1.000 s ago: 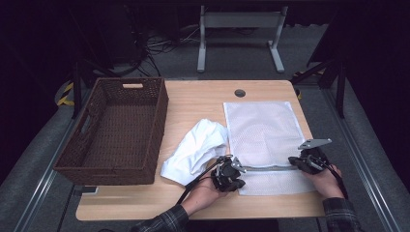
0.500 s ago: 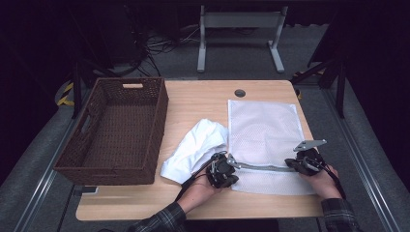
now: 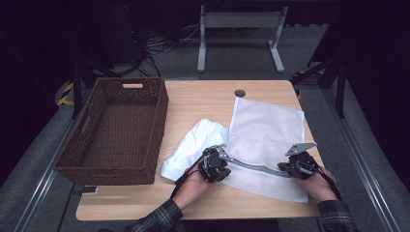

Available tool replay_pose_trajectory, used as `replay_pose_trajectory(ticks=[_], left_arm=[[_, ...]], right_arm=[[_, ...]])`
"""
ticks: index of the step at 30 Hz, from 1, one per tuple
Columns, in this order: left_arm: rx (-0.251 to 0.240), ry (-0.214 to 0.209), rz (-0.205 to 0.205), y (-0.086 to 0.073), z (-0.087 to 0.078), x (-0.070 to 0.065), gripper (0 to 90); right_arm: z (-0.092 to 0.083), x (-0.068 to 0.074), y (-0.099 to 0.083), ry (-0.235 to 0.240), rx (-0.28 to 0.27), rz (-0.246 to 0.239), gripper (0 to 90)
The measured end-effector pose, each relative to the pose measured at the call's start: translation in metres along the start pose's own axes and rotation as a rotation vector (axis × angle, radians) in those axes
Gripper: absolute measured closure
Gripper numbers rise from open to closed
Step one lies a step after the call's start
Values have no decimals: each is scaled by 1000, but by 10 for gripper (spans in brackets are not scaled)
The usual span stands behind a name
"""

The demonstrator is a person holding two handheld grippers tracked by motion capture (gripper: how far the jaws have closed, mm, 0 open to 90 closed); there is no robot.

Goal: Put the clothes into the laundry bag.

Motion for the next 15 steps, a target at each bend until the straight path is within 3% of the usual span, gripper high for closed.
replay_pose_trajectory(ticks=[6,15], left_arm=[[4,-51,-10,-2,-1,-7,900],[10,-64,14,-4,-5,-8,900]], right_arm=[[2,14,4,27,10,-36,900],[6,33,9,62,10,-75,900]])
Point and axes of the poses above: each handheld gripper's, and its own axes: z roughly forward along the jaws, y roughly out of its top, x roughly to its left, the point moved 8 cm from there along z, roughly forward along the jaws, and after that the axes turned 10 degrees about -x, right-handed, at the moved point
